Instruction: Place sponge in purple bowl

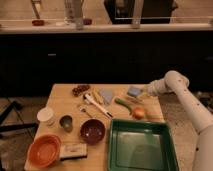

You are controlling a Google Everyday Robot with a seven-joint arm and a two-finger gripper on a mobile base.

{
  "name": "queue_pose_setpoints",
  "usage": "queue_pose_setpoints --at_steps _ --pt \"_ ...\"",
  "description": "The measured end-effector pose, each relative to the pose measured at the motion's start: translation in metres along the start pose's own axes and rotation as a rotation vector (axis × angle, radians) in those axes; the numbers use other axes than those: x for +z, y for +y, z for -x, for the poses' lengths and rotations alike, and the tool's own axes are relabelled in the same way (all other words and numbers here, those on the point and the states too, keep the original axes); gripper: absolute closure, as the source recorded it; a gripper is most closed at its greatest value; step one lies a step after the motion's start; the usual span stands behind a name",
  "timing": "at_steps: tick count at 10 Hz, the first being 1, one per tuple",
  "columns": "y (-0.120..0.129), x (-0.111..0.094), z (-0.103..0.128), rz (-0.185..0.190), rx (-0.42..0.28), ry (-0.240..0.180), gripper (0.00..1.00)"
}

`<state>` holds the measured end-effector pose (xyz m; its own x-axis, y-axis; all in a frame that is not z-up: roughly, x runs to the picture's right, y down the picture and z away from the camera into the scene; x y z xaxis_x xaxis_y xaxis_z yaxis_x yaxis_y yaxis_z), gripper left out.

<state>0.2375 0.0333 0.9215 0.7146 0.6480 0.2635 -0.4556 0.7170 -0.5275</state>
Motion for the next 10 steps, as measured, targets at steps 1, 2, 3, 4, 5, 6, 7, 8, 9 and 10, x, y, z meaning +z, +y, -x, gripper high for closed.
queue_pose_setpoints --at_steps 1,2,3,4,5,6,7,8,9,10 --pt "0.008 0.001 0.014 0.020 -0.042 -0.011 1.00" --pt "0.018 0.001 0.029 0.042 -0.094 -0.023 1.00" --pt "0.028 -0.002 0.044 0.063 -0.147 -0.037 1.00" --pt "0.041 -0.006 0.057 0.086 -0.204 -0.051 1.00" --pt "0.052 -0.009 0.067 0.108 -0.257 -0.059 1.00" --pt "0.070 -0.014 0.075 0.140 -0.327 -0.066 1.00" --pt "0.081 -0.017 0.080 0.162 -0.370 -0.066 1.00" --pt "0.096 -0.020 0.086 0.191 -0.426 -0.067 1.00" --pt "0.110 -0.021 0.091 0.219 -0.470 -0.065 1.00" --pt "0.123 -0.021 0.094 0.242 -0.506 -0.063 1.00"
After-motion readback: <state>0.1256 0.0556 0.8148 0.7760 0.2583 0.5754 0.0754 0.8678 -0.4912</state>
